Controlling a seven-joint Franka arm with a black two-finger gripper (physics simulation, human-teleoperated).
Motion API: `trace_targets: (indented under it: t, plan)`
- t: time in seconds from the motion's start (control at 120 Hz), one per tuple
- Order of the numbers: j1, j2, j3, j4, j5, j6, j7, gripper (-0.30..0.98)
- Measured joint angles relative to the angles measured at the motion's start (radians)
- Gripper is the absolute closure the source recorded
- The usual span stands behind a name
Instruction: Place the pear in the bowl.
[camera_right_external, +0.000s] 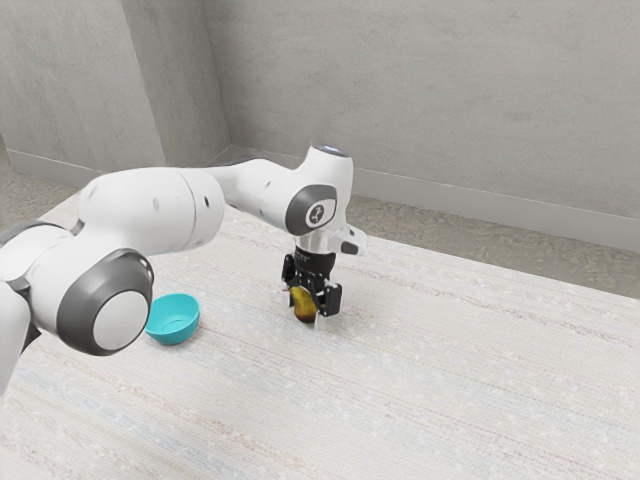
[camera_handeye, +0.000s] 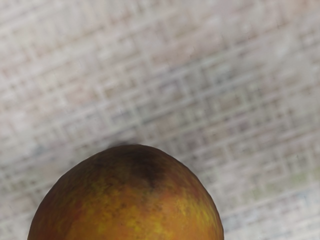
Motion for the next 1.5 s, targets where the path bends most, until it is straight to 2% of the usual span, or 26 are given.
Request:
trace_targets:
  t: [0.375,0.642,0.833,1.033,1.342,1.5]
  plan:
    - [0.002,0.0,0.0,0.0,0.001,0.002,0.003,0.38]
    - [0.002,-0.012,0.0,0.001,0.013,0.0,0.001,0.5]
    - [0.005,-0.05,0.012,-0.018,0.023,-0.004,-0.002,0.54]
    - [0.043,-0.164,0.026,-0.156,0.028,0.0,-0.004,0.56]
    - [0.137,-0.405,0.051,-0.479,0.05,0.08,-0.003,0.58]
    - [0.18,-0.471,0.052,-0.555,0.073,0.121,0.001,0.58]
